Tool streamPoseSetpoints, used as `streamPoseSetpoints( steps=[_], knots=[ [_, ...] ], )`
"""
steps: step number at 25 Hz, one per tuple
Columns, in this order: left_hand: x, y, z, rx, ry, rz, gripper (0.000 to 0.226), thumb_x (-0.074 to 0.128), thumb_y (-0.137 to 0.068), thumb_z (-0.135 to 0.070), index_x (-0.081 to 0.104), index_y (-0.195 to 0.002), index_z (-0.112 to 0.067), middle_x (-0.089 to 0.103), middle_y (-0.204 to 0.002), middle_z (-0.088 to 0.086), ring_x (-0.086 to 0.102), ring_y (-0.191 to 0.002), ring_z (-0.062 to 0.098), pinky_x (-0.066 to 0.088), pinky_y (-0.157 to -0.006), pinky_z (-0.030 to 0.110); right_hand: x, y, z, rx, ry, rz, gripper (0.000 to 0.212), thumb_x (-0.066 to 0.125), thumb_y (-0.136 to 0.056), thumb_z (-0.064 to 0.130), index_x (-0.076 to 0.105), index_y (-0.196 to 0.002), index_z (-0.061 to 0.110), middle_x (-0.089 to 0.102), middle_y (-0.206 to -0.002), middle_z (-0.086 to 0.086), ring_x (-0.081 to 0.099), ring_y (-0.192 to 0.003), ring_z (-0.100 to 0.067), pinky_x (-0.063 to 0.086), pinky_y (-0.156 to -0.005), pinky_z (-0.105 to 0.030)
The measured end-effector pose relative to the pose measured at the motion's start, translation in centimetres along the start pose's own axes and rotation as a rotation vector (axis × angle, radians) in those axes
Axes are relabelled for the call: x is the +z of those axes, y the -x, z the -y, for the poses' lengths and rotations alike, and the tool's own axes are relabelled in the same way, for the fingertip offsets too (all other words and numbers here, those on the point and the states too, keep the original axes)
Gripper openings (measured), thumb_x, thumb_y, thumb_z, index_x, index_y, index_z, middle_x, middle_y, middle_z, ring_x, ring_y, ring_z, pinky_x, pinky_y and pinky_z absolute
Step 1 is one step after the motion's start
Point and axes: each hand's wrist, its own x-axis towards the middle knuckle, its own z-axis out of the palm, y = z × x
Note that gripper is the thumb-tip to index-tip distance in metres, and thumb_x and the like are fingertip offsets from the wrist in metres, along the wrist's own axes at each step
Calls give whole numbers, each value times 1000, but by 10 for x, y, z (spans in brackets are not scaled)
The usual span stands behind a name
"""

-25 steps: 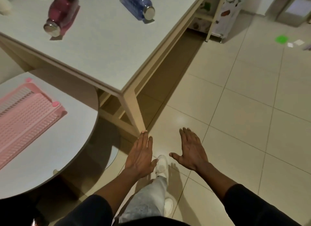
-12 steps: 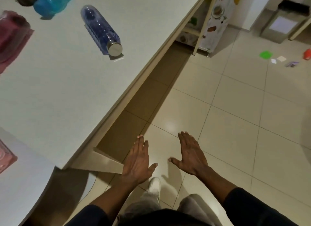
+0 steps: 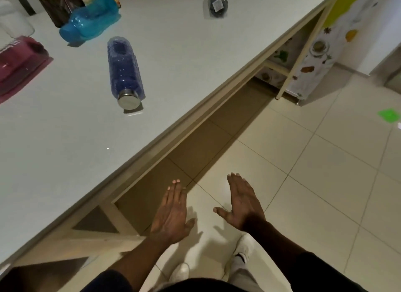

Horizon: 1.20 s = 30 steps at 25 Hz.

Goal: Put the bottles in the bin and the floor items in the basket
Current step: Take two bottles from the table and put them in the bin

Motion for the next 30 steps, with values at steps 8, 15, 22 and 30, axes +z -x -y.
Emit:
streamPoseSetpoints(
  steps=[8,15,22,30],
  knots=[
    [-60,-81,-99,-210,49,-166,102,44,-91,-74,24,-161,-3,3,-172,23,1,-160,37,8,-128,48,-92,-84,-96,-206,-7,-61,111,39,-86,86,11,-163,11,14,-172,-9,8,-159,-23,11,-129,-41],
    [-165,-151,-124,-215,96,-348,96,52,-92,-66,15,-163,-10,-3,-173,17,-4,-161,31,3,-130,42,-176,-171,-98,-252,-160,-290,97,43,-92,77,20,-161,13,25,-168,-11,16,-157,-24,18,-128,-44],
    [-259,-202,-78,-286,124,-630,74,67,-91,-54,46,-146,-10,31,-164,18,31,-151,36,34,-122,52,-246,-258,-76,-341,-162,-422,91,49,-91,77,27,-156,17,39,-157,-11,34,-146,-27,32,-120,-48],
    [-313,-264,22,-579,169,-669,67,68,-90,-55,54,-140,-13,35,-162,18,36,-148,39,37,-116,56,-280,-354,-30,-407,-148,-425,92,53,-87,76,27,-156,21,39,-156,-9,38,-142,-26,36,-115,-47]
  ],
)
